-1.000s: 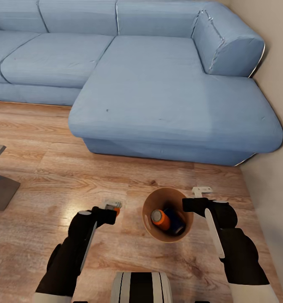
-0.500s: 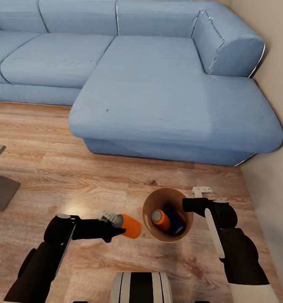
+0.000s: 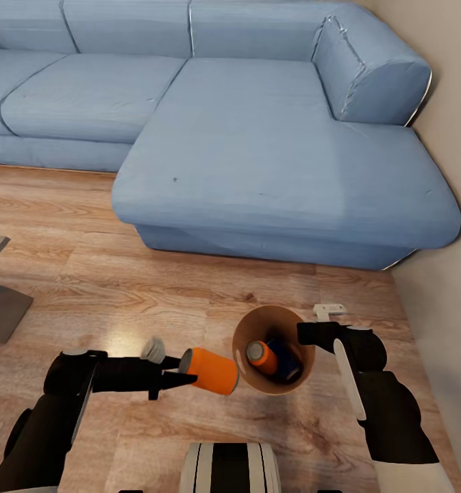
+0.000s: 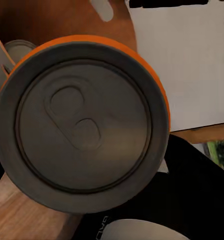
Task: Put the three can of soda from the living room inside the tash can in the kitchen.
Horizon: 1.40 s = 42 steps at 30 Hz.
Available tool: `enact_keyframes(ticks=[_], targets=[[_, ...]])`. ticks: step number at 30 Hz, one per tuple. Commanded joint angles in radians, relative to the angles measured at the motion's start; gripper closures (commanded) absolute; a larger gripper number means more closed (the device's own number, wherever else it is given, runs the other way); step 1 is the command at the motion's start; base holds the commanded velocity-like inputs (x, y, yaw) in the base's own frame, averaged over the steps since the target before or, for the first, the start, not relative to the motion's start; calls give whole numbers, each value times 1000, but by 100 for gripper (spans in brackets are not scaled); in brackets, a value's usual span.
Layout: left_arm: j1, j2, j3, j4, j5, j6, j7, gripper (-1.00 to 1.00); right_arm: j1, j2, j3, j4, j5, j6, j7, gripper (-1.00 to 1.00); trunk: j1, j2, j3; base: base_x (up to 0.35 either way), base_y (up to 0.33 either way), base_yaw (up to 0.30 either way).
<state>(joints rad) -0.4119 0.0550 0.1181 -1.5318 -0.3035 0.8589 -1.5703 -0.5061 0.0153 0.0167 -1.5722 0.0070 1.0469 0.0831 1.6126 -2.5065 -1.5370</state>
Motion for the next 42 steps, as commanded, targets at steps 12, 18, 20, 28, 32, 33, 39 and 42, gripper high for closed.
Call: enact_keyframes(ticks=[12,18,20,28,32,33,39,42], targets=[[-1,-175,0,0,0,74,93,100,0,0,0,0,-19,0,1,100,0,0,0,0,0,0],[-1,-194,-1,1,0,76,130,100,0,0,0,0,-19,0,1,100,0,0,0,0,0,0],[-1,-196,-2,1,0,77,131,100,0,0,0,0,-19,0,1,100,0,0,0,0,0,0],[-3,-214,-1,1,1,92,132,100,0,0,0,0,-19,0,1,100,0,0,0,0,0,0],[-6,-226,0,1,1,103,153,100,0,0,0,0,-19,0,1,100,0,0,0,0,0,0],[-7,-229,0,1,1,104,171,100,0,0,1,0,-19,0,1,100,0,0,0,0,0,0],[-14,-229,-113,4,84,153,415,100,0,0,6,0,-19,0,1,100,0,0,0,0,0,0],[-14,-229,-134,5,170,155,526,100,0,0,7,0,-19,0,1,100,0,0,0,0,0,0]])
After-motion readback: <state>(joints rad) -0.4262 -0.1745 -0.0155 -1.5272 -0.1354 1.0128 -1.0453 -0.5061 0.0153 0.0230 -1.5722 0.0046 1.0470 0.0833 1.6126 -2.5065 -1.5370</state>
